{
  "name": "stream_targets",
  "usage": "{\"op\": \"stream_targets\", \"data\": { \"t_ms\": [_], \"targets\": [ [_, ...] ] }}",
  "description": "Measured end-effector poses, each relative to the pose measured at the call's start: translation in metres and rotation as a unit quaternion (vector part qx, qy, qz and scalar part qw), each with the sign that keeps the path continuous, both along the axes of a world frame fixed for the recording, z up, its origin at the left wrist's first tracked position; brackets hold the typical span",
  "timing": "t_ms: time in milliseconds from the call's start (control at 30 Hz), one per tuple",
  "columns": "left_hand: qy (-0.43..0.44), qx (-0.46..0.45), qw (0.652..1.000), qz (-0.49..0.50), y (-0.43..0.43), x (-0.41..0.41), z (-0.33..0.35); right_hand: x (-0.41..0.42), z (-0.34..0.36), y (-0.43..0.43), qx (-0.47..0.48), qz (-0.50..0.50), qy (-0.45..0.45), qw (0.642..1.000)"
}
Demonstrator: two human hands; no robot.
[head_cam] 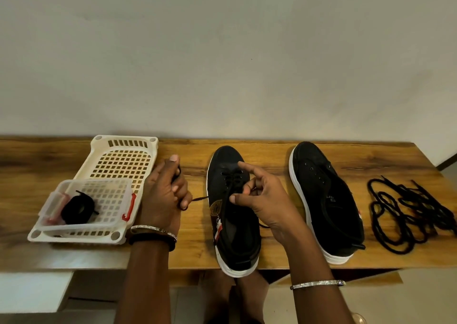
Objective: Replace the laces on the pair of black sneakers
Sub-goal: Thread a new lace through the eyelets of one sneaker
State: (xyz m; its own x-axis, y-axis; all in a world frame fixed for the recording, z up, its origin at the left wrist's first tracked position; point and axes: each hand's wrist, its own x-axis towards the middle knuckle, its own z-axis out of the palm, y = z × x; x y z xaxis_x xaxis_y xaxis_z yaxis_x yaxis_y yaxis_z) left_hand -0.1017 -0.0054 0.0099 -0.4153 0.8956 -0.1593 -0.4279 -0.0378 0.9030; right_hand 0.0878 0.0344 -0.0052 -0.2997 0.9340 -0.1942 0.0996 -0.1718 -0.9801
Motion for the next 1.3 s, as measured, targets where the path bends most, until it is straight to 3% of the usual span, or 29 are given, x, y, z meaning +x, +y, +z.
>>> {"op": "stream_targets", "data": {
  "t_ms": [67, 133, 333, 433, 533, 633, 833, 1100, 1300],
  "targets": [
    [0.229, -0.04, 0.973, 0.012, -0.001, -0.001, -0.009, 0.001, 0.0, 0.0, -0.001, 0.002, 0.002, 1.0],
    [0.404, -0.059, 0.913, -0.007, -0.001, 0.004, -0.015, 0.001, 0.001, 0.0, -0.001, 0.003, 0.002, 1.0],
    [0.508, -0.093, 0.845, -0.136, -0.003, 0.007, -0.023, 0.003, 0.0, 0.0, 0.001, 0.006, -0.005, 1.0],
    [0.487, -0.078, 0.857, -0.149, -0.003, 0.005, -0.026, 0.004, -0.001, 0.0, -0.006, 0.001, -0.003, 1.0],
    [0.39, -0.082, 0.902, -0.167, 0.002, 0.004, -0.024, 0.005, -0.001, 0.001, -0.013, 0.003, -0.002, 1.0],
    [0.323, -0.107, 0.919, -0.198, 0.005, 0.009, -0.021, 0.005, 0.0, 0.0, -0.016, 0.006, -0.003, 1.0],
    [0.327, -0.143, 0.918, -0.173, 0.006, 0.014, -0.024, 0.005, 0.002, -0.001, -0.011, -0.005, -0.022, 1.0],
    [0.265, -0.14, 0.936, -0.187, 0.008, 0.014, -0.028, 0.007, 0.003, -0.002, 0.001, -0.017, -0.064, 0.998],
    [0.361, -0.078, 0.914, -0.171, 0.004, 0.013, -0.026, 0.013, 0.005, -0.002, 0.018, -0.005, -0.126, 0.992]
  ]
}}
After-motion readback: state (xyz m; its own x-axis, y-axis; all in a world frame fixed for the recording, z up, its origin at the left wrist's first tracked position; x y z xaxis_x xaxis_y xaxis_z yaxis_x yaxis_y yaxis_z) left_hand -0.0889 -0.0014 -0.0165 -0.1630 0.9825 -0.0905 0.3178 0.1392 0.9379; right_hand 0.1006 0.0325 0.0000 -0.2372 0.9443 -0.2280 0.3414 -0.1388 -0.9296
